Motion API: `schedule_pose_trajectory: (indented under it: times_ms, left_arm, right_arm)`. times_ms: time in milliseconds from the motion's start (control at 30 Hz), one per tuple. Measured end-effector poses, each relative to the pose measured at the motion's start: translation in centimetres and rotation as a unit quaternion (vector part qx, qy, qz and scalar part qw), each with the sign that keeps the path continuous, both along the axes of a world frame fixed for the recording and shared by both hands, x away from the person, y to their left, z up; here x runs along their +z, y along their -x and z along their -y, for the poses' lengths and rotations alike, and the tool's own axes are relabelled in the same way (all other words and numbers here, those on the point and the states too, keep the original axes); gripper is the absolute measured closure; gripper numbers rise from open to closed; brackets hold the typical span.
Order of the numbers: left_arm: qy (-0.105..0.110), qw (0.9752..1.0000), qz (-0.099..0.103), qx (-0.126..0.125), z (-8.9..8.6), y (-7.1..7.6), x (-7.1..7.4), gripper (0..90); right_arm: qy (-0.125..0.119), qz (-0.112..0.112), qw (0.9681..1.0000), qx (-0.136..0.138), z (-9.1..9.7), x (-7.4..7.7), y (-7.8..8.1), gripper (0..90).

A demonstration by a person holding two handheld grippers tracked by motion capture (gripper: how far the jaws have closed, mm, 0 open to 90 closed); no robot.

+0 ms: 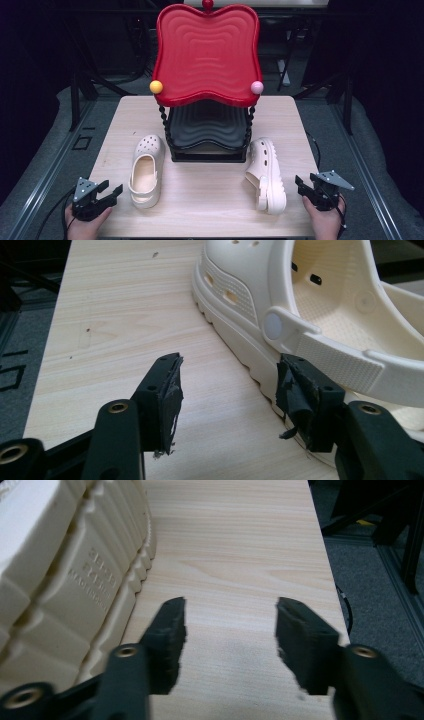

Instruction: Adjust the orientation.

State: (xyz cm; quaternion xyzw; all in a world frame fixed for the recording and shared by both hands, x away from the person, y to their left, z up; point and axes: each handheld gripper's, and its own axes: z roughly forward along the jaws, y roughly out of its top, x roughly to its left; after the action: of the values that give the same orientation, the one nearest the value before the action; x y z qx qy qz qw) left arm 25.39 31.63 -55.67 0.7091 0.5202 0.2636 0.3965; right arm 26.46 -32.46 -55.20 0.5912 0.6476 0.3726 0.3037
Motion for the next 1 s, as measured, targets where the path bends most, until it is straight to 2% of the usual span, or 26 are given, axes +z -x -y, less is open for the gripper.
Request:
schedule_pose_trajectory:
  times_ms: [67, 133, 167, 200, 233, 300, 333, 367, 400, 467, 567, 667, 800, 900, 1000]
  left_arm:
    - [-0.002, 0.9999, -0.008, -0.008, 0.2, 0.0, -0.1, 47.7]
    - [0.004, 0.9999, -0.012, -0.011, 0.4, 0.0, -0.2, 49.7]
    - [0.004, 0.9999, -0.012, -0.011, 0.4, 0.0, -0.2, 50.9]
    - [0.007, 0.9998, -0.012, -0.011, 0.3, 0.2, -0.1, 51.1]
    - [0.009, 0.9998, -0.010, -0.012, 0.3, 0.3, -0.1, 51.7]
    - [0.007, 0.9999, -0.006, -0.012, 0.3, 0.3, -0.1, 51.8]
    - [0.004, 0.9999, -0.005, -0.011, 0.2, 0.4, 0.0, 51.8]
    - [0.005, 0.9999, 0.001, -0.010, 0.2, 0.5, 0.1, 51.8]
    - [0.016, 0.9998, 0.002, -0.007, 0.0, 0.6, 0.3, 51.9]
    - [0.023, 0.9997, 0.003, -0.001, 0.0, 0.7, 0.5, 53.6]
    - [0.041, 0.9991, 0.000, -0.009, 0.2, 0.5, 0.9, 55.3]
    - [0.033, 0.9994, 0.003, -0.015, 0.7, 0.4, 1.4, 55.3]
    - [0.036, 0.9991, 0.017, -0.017, 1.4, 0.1, 2.6, 55.3]
    - [0.033, 0.9991, 0.016, -0.019, 1.8, -0.3, 3.0, 55.3]
    - [0.027, 0.9994, 0.013, -0.018, 2.5, -1.6, 3.1, 55.3]
  right_arm:
    - [0.013, 0.009, 0.9998, 0.009, -0.1, -0.3, 0.0, 51.6]
    - [0.018, 0.006, 0.9997, 0.014, -0.4, -0.4, 0.1, 58.5]
    - [0.018, 0.006, 0.9997, 0.014, -0.4, -0.4, 0.1, 58.5]
    - [0.008, 0.029, 0.9995, 0.012, -0.6, 0.0, 0.4, 60.1]
    - [0.001, 0.035, 0.9993, 0.014, -0.8, 0.2, 0.5, 60.1]
    - [0.004, 0.030, 0.9995, 0.013, -0.9, 0.5, 0.6, 59.7]
    - [0.020, 0.039, 0.9990, 0.008, -1.4, 0.5, 0.5, 57.7]
    - [0.020, 0.039, 0.9990, 0.008, -1.4, 0.5, 0.5, 57.7]
    - [0.026, 0.034, 0.9991, 0.006, -1.7, 0.6, 0.6, 58.6]
    - [0.015, 0.029, 0.9994, 0.011, -1.8, 0.8, 0.7, 59.0]
    - [0.016, 0.034, 0.9992, 0.014, -1.9, 0.8, 0.9, 60.4]
    - [0.015, 0.036, 0.9991, 0.016, -1.9, 0.8, 0.9, 61.3]
    - [0.009, 0.030, 0.9993, 0.018, -1.9, 0.8, 0.9, 61.4]
    - [0.009, 0.027, 0.9995, 0.017, -1.9, 0.8, 0.8, 61.2]
    - [0.000, 0.021, 0.9996, 0.016, -1.9, 0.6, 0.7, 60.8]
